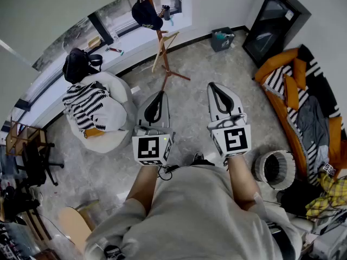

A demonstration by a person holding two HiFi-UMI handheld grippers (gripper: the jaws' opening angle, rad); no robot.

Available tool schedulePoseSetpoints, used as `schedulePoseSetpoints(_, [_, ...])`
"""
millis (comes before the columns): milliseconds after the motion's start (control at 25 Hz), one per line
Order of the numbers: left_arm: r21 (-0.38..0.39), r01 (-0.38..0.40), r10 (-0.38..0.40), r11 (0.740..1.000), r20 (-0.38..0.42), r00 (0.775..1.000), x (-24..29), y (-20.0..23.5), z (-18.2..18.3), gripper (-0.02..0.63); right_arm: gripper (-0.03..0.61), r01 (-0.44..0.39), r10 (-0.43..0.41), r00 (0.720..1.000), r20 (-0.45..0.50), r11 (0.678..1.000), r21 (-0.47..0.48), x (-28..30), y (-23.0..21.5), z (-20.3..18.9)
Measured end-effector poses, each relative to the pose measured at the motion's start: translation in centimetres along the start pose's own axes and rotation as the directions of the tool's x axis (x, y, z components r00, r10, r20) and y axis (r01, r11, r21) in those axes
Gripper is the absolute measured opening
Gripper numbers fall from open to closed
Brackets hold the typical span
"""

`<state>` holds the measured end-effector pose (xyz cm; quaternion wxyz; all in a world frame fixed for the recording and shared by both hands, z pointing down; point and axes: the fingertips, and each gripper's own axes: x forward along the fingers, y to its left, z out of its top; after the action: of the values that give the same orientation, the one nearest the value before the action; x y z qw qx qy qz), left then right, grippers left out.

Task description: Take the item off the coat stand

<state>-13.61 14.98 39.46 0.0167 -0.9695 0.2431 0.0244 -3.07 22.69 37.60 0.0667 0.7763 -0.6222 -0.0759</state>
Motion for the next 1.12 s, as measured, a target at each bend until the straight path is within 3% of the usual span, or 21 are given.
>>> schedulePoseSetpoints(240, [0.004, -0.037, 0.038, 0.999, -0.015, 0.999, 1.2, 0.0, -0.7, 0.009, 0.005, 0.028, -0.029, 0.999, 0.029, 0.999, 0.023, -0.6, -4.1, -1.4])
schedulePoseSetpoints(480, [0.008, -0.087, 0.087, 0.996, -0.027, 0.996, 2.5, -0.6, -1.5, 0.009, 0.005, -0.011, 0.007, 0.999, 0.052, 0.997, 0.079, -0.9, -6.9, -3.1])
schedulePoseSetpoints(680, [0.012, -0.076, 0.076, 0.997, -0.076, 0.994, 3.4, -1.8, -3.2, 0.009, 0.005, -0.048, 0.044, 0.998, 0.037, 0.992, 0.117, -0.3, -7.5, -5.0])
schedulePoseSetpoints(1120, [-0.02, -0.077, 0.073, 0.997, -0.148, 0.986, 10.4, 2.2, -7.7, 0.009, 0.005, -0.089, 0.094, 0.995, -0.036, 0.989, 0.116, 5.6, -9.0, -9.1])
